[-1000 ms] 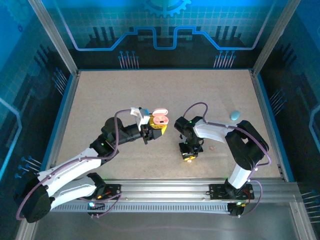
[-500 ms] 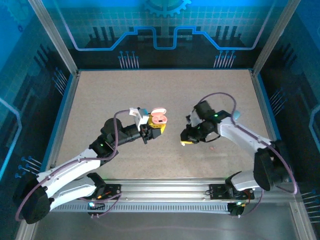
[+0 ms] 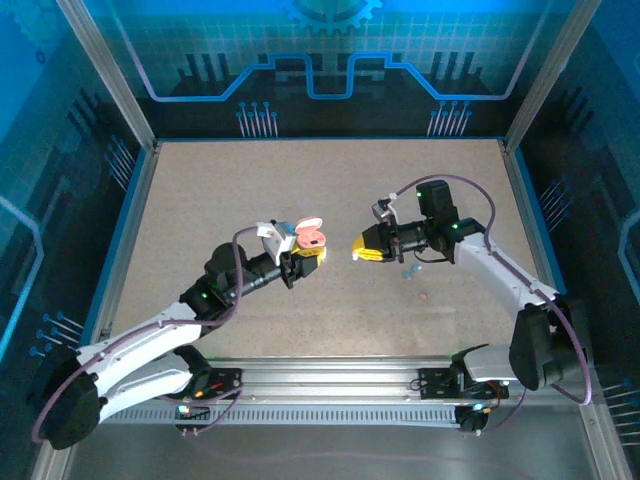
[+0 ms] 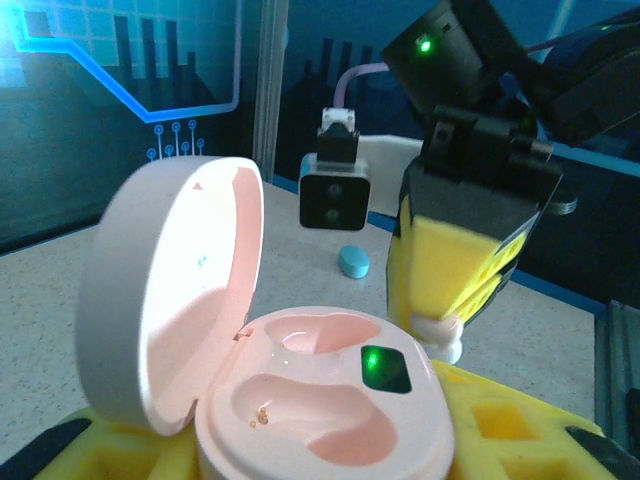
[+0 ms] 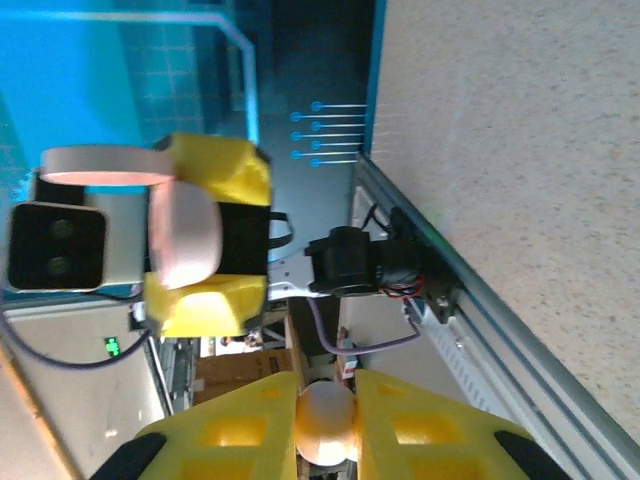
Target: Insert the wireless bluetooth earbuds into the charging case
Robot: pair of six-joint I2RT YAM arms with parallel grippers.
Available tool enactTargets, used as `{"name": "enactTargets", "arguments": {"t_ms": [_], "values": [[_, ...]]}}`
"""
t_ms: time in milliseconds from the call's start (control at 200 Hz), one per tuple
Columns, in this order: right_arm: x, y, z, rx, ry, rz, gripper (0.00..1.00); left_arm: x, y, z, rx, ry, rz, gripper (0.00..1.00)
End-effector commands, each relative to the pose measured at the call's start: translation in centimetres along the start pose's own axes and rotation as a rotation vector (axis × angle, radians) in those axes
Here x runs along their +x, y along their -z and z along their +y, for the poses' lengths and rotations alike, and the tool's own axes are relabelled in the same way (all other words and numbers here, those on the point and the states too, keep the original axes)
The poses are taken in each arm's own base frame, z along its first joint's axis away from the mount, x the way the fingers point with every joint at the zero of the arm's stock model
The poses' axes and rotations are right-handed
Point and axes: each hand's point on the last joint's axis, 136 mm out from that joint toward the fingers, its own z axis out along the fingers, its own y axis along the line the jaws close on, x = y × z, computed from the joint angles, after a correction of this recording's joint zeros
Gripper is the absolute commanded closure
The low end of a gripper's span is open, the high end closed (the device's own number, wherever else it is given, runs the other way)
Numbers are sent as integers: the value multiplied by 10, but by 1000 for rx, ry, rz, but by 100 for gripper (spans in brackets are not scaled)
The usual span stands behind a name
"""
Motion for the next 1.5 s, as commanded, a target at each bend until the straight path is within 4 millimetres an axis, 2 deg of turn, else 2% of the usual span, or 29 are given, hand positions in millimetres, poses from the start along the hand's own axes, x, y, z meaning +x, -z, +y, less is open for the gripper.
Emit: {"name": "enactTargets", "arguments": {"t_ms": [0, 305, 575, 795, 1326, 1496], "values": [[-6, 6, 32, -82, 44, 25, 80, -4, -3, 2, -8, -51, -38, 62], [-16, 8, 52, -97, 45, -5, 80, 6, -20, 0, 27, -115, -60, 62], [-23, 6, 55, -73, 44, -42, 80, 12, -41, 2, 5, -161, -83, 63], [-27, 1, 58, -80, 46, -53, 80, 12, -57, -5, 9, -179, -112, 63], [-21, -15, 42, 136, 170, -113, 81, 4, -70, -13, 23, -165, -175, 64], [-21, -20, 43, 165, 207, -122, 81, 1, -72, -15, 29, -164, -182, 63]]}}
